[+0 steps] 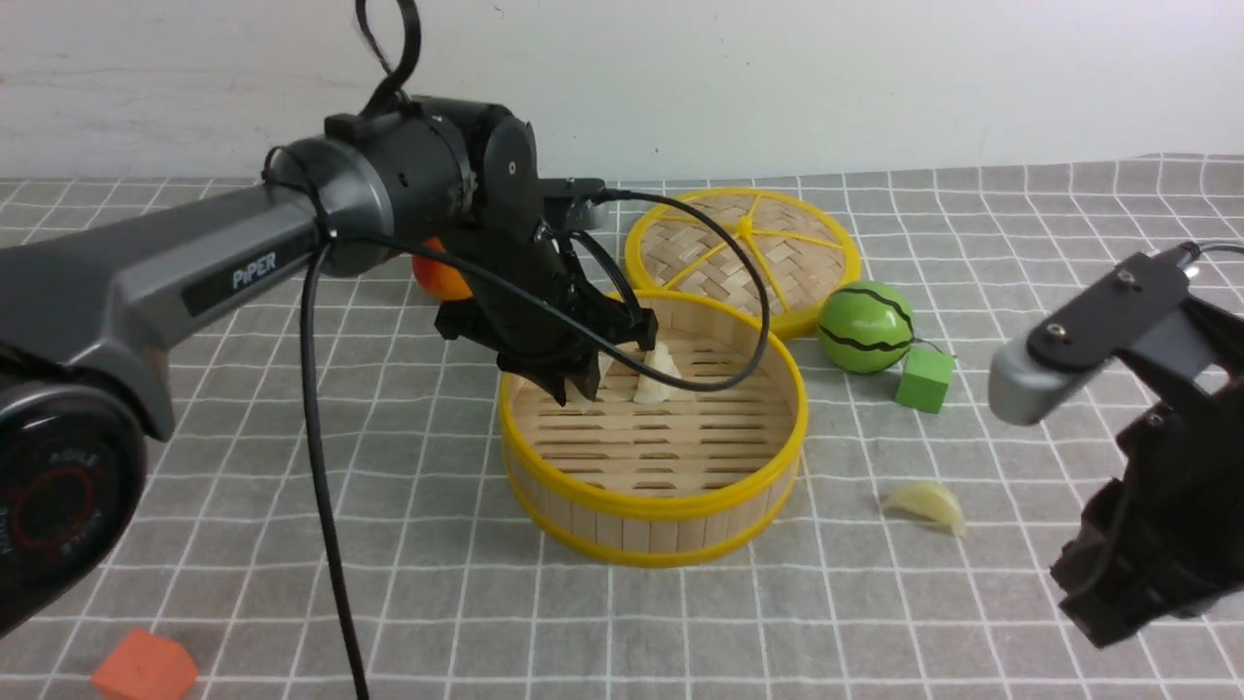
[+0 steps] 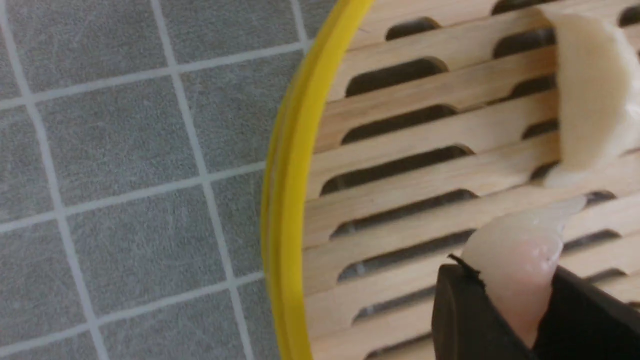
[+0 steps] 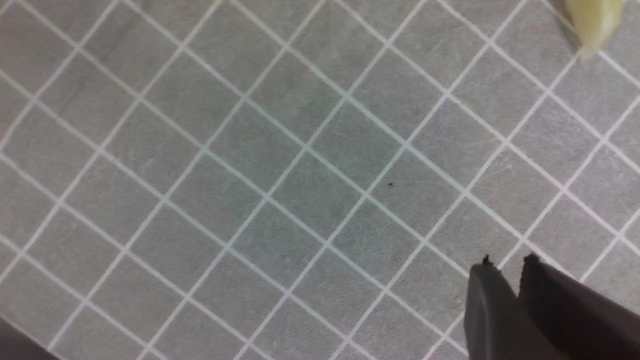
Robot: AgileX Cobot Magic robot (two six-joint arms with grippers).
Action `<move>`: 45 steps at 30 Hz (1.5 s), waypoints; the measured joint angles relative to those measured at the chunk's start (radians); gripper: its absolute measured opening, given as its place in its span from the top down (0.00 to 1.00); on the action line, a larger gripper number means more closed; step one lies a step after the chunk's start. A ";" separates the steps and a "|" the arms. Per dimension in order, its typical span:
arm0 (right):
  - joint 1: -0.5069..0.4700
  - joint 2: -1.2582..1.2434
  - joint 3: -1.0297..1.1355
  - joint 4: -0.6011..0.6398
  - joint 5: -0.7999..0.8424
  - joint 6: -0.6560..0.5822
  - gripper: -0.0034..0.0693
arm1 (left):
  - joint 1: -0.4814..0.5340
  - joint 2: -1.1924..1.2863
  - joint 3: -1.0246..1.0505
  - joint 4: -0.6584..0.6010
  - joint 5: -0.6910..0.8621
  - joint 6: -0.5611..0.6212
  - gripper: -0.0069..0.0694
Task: Put the dumplings into the steamer on the table with the grey tablecloth.
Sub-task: 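Place the dumpling into the bamboo steamer basket with the left gripper, then reach for and grasp a dumpling lying on the table beside the steamer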
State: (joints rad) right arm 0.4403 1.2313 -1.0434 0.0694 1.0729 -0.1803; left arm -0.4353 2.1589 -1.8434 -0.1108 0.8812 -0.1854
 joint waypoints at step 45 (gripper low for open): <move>-0.217 0.645 -0.211 0.052 -0.433 -0.161 0.62 | 0.002 -0.520 -0.034 -0.024 0.363 0.045 0.93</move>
State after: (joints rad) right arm 0.2236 1.8762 -1.2540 0.1215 0.6400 -0.3413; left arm -0.4329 1.6387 -1.8773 -0.1351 1.2440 -0.1405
